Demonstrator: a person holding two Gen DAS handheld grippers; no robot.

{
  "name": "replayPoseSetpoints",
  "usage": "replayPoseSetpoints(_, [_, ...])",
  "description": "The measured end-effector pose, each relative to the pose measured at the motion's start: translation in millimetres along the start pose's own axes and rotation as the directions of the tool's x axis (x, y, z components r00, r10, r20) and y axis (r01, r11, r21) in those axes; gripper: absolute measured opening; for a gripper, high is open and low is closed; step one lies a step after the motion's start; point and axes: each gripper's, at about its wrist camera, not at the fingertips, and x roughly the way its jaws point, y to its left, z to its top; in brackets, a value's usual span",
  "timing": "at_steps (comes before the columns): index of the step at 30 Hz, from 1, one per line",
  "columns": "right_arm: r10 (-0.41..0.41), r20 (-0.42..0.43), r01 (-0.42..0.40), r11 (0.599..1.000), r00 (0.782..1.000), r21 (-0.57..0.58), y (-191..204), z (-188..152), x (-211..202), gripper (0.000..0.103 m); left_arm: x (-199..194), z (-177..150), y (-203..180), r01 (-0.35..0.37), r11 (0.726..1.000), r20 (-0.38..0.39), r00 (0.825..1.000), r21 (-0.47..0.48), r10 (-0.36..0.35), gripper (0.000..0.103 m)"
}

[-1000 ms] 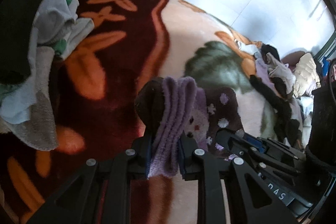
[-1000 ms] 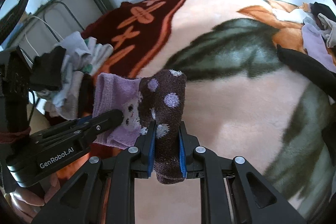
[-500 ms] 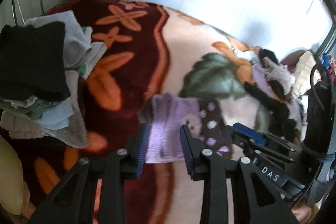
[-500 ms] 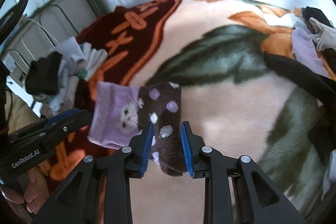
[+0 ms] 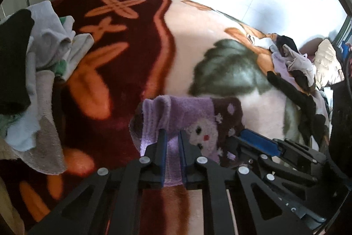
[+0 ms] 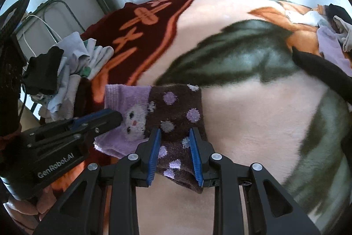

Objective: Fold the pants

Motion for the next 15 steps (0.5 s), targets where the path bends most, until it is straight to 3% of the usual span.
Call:
replayPoseSetpoints(8, [-0.013,0.032,0.014,0.999,0.999,-0.031,8,1,-20,0.028,-20,-4,-5,0.004,1.0,0.039,0.999,-0.006,-0.004,0.012])
replayPoseSetpoints(10, [-0.016,0.044,0.018,0.999,0.999,-0.034,10,0,-28,0.028,-28,-7,-4,0.0,1.0,0.049,0.999,-0.014,0.0,0.017])
replayPoseSetpoints(12, [-0.022,0.053,0.024,0.999,0.998,-0.041,12,-3,-35,0.028,-36,-11,-4,-0.018,1.0,0.062,0.998,-0.014,0.019,0.032])
replayPoseSetpoints(15, [-0.041,0.054,0.043,0.998,0.998,-0.046,14,-13,-43,0.033,-46,-21,-4,-0.043,0.999,0.076,0.996,-0.015,0.044,0.043])
